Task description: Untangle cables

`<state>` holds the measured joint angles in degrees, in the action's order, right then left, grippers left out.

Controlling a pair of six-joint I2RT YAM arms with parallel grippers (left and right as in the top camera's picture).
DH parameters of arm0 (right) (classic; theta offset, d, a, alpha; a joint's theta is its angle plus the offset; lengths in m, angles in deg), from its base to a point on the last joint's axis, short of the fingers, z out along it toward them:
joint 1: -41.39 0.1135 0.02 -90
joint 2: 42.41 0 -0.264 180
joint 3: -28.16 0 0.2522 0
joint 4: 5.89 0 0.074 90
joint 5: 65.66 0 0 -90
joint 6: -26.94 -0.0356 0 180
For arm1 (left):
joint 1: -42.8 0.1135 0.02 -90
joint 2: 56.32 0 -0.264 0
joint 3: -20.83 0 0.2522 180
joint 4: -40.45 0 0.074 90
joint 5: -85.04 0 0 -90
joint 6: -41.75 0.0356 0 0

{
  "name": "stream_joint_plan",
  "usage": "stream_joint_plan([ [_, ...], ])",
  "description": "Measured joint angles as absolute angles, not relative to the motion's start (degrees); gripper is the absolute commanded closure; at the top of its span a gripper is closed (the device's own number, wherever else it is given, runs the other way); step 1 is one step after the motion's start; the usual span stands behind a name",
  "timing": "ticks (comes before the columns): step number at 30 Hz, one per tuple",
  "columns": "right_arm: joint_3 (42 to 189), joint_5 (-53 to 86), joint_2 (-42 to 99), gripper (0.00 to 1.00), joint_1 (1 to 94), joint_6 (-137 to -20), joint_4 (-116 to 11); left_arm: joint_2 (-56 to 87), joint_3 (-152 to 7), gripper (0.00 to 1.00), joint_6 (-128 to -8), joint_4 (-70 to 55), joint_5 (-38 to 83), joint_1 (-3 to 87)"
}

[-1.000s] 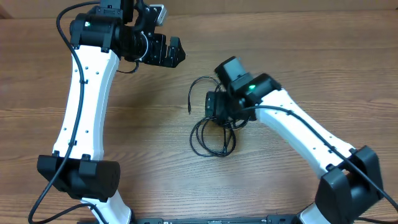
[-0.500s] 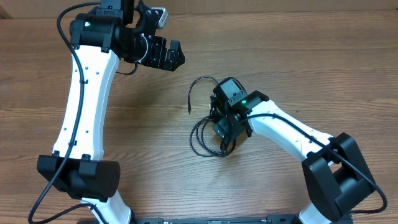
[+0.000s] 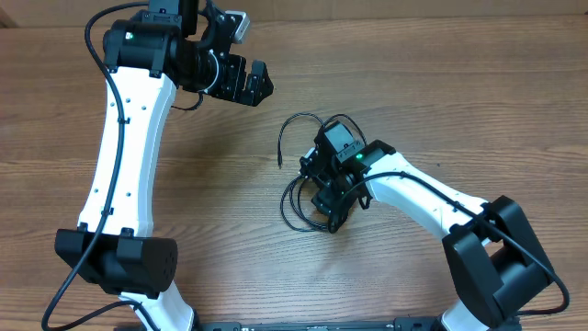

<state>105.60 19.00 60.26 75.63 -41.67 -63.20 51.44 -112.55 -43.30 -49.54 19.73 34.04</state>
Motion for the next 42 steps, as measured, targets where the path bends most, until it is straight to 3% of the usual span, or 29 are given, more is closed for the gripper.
stream_joint_plan([
  [2,104.0,18.6,60.3,0.37,75.6,-42.2,-62.1,51.4,-112.0,0.00,-43.1,-49.5,19.7,34.0],
  [3,103.4,18.5,60.3,0.58,75.6,-42.3,-61.5,51.4,-111.6,0.00,-42.8,-49.4,19.7,34.0],
  [4,103.0,18.6,60.3,0.88,75.6,-42.5,-61.1,51.4,-111.1,0.00,-42.4,-49.3,19.7,34.0],
  [5,102.8,18.5,60.3,0.96,75.6,-42.7,-60.7,51.4,-110.6,0.00,-42.2,-48.9,19.7,34.0],
  [12,102.6,17.0,60.3,0.96,75.6,-47.3,-61.3,51.5,-107.2,0.00,-41.8,-47.9,19.7,34.0],
  [16,106.4,14.5,60.3,0.96,75.6,-49.9,-68.0,51.5,-106.7,0.00,-41.8,-47.8,19.7,34.0],
  [29,145.8,16.5,55.3,0.96,75.6,-59.0,-89.1,51.5,-106.6,0.00,-41.8,-47.4,19.7,34.0],
  [30,148.2,17.9,54.9,0.95,75.6,-59.5,-90.9,51.5,-106.6,0.00,-41.8,-47.4,19.7,34.0],
  [31,149.7,19.2,54.6,0.79,75.6,-59.7,-91.8,51.5,-106.6,0.00,-41.8,-47.4,19.7,34.0],
  [32,150.7,20.9,54.2,0.44,75.6,-60.0,-92.8,51.5,-106.6,0.00,-41.8,-47.4,19.7,34.0],
  [33,151.2,22.5,54.0,0.15,75.6,-60.2,-93.7,51.5,-106.6,0.00,-41.8,-47.4,19.7,34.0],
  [34,151.3,23.9,53.8,0.00,75.6,-60.5,-94.7,51.5,-106.6,0.00,-41.8,-47.2,19.7,34.0],
  [39,149.2,28.4,54.6,0.00,74.9,-66.6,-96.9,51.5,-106.6,0.00,-41.8,-47.1,19.7,34.0],
  [42,145.8,32.6,55.0,0.00,73.8,-79.9,-97.0,51.5,-106.6,0.00,-41.8,-47.0,19.7,34.0],
])
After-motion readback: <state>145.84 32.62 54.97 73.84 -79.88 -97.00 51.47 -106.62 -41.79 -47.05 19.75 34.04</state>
